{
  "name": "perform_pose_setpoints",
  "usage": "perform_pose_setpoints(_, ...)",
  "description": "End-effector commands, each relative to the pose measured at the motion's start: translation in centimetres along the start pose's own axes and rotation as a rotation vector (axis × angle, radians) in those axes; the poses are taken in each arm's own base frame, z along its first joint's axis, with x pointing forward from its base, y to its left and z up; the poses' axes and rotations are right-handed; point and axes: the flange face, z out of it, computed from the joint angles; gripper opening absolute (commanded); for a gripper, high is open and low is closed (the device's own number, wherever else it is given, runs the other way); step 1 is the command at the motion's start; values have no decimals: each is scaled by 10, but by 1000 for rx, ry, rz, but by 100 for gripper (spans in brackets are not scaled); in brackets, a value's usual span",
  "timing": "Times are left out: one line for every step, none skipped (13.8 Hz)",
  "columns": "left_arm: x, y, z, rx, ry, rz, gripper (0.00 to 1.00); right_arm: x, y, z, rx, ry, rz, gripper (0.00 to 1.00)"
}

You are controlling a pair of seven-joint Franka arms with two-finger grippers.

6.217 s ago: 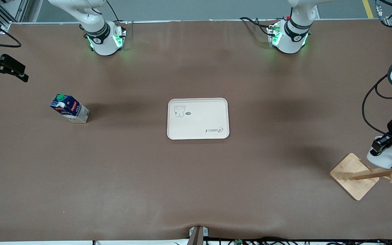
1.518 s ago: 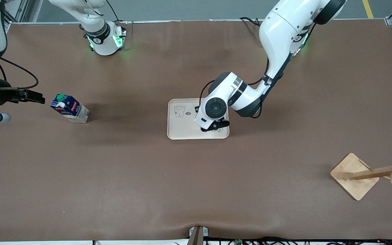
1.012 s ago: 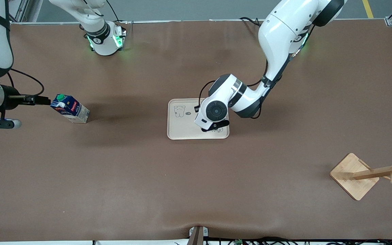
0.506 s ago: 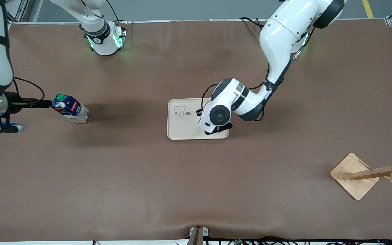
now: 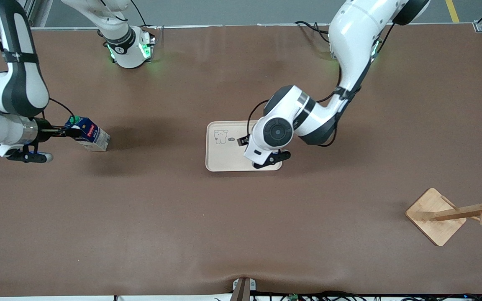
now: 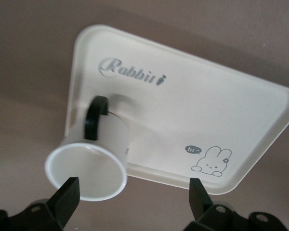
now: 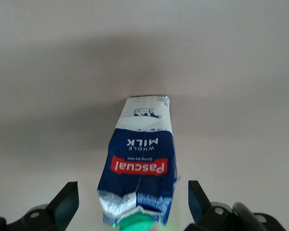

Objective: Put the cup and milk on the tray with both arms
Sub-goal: 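Carry the milk carton to the tray while the left gripper withdraws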

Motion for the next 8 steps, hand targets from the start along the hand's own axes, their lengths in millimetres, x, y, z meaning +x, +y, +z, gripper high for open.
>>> perform_pose_setpoints(13, -50, -76, 57, 126, -38, 100, -35, 1, 34, 5, 62, 5, 39)
perform_pose_setpoints(17, -65, -98, 84, 190, -41, 100, -38, 0, 32, 6, 52, 5, 0)
perform_pose_setpoints(23, -79, -119, 97, 247, -49, 100, -36, 1, 22, 5, 64, 7, 0)
perform_pose_setpoints(31, -93, -135, 99, 284, -65, 100, -33, 2, 9, 4, 78, -1, 0)
perform_pose_setpoints(39, -109, -153, 88, 305, -91, 100, -31, 1, -5, 4, 81, -5, 0)
perform_pose_setpoints(48, -127, -169, 74, 317, -113, 100, -30, -5, -28, -1, 72, -13, 0)
perform_pose_setpoints(58, -148, -187, 60, 329, -117, 100, -30, -10, -55, -1, 55, -11, 0)
perform_pose_setpoints(66, -170, -204, 56, 338, -105, 100, -31, -23, -81, -7, 30, -23, 0)
